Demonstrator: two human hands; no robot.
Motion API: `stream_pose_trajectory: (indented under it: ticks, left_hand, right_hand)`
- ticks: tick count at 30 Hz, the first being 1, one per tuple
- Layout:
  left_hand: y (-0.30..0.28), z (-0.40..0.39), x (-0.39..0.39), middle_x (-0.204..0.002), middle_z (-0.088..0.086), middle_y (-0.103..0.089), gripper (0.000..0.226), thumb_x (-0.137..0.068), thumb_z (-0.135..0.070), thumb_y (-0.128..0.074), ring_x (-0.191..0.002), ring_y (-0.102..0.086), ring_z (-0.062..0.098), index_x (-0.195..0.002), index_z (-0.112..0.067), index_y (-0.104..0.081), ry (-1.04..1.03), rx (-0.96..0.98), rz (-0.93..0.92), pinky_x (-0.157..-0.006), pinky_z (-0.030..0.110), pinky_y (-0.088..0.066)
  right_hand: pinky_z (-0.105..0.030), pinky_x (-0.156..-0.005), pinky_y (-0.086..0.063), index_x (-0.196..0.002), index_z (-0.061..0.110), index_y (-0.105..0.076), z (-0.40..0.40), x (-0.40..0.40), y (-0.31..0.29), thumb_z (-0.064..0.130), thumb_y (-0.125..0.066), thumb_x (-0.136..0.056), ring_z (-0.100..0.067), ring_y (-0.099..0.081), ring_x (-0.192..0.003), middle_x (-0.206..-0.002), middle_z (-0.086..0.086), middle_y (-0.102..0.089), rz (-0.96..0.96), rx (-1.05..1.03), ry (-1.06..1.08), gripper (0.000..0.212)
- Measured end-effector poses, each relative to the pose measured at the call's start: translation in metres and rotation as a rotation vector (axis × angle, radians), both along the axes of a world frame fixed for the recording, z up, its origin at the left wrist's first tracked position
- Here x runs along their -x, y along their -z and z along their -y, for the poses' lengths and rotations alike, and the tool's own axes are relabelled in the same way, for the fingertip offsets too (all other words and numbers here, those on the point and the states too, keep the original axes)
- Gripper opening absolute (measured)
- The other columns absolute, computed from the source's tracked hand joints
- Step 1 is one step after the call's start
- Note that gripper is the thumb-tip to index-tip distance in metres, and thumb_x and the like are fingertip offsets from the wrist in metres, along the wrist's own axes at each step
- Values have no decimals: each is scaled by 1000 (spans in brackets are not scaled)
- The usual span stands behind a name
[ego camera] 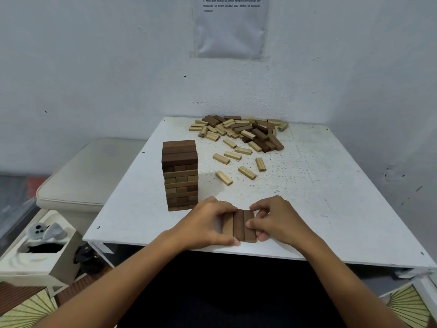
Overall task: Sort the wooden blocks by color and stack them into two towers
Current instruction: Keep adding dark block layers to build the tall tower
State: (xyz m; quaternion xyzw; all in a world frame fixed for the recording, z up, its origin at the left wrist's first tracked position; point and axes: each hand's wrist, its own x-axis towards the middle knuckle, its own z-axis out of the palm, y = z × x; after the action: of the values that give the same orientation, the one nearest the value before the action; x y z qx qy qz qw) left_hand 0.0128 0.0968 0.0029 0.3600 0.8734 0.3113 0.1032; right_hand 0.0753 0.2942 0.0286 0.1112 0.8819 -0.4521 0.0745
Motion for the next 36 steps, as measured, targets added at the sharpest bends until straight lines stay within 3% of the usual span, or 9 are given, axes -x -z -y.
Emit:
stream_pose_trajectory:
  ticks: [7,11,22,26,30,33,36]
  left_hand:
    - [-2,-1,-1,-122,-8,-58,74,-68,-54,-80,-108,-43,2,-133,-27,-56,15,13,-4,-87,16,-38]
    - [-2,-1,-3,-123,-9,-60,73,-68,-54,-80,-109,-44,2,-131,-27,-57,11,13,-6,-90,24,-41]
    - [-3,-1,-5,-136,-9,-50,78,-69,-60,-77,-122,-35,3,-137,-28,-53,18,70,-11,-102,27,-36]
    - [-1,-1,-9,-135,-16,-44,79,-68,-64,-75,-122,-27,-6,-137,-32,-51,-14,31,-51,-96,15,-28]
    - [-1,-4,-17,-128,-23,-46,65,-77,-64,-65,-125,-31,-9,-133,-34,-53,-85,-153,-19,-98,14,-28]
    - [0,-10,-25,-136,-21,-46,54,-81,-67,-49,-128,-34,-9,-131,-48,-45,-153,-292,71,-102,15,-27]
    - [-2,-20,-36,-147,-22,-39,63,-81,-71,-35,-134,-31,-9,-139,-47,-35,-204,-441,228,-100,7,-23]
  right_hand:
    - [-29,-65,-60,-121,7,-64,1,-1,-1,11,-77,-79,-16,-69,-54,-69,-8,-71,-10,-8,-6,44]
    - [-18,-56,-50,-122,9,-63,0,-1,-2,13,-77,-80,-13,-68,-52,-71,-8,-72,-7,-29,-19,44]
    - [-17,-50,-45,-121,13,-65,1,0,0,18,-79,-78,-4,-57,-49,-91,-2,-66,-28,-66,-5,45]
    - [-19,-64,-42,-116,19,-69,0,-1,2,26,-74,-83,-2,-56,-75,-91,7,-65,-94,-129,32,34]
    - [-12,-66,-39,-107,18,-72,2,0,6,21,-67,-89,-2,-55,-76,-92,5,-67,-230,-99,118,19]
    - [-4,-71,-37,-111,21,-68,11,-2,11,22,-60,-94,3,-56,-90,-108,7,-65,-346,49,220,18]
    - [-9,-92,-36,-130,24,-58,25,-4,17,31,-49,-100,4,-52,-113,-128,12,-57,-392,306,273,32]
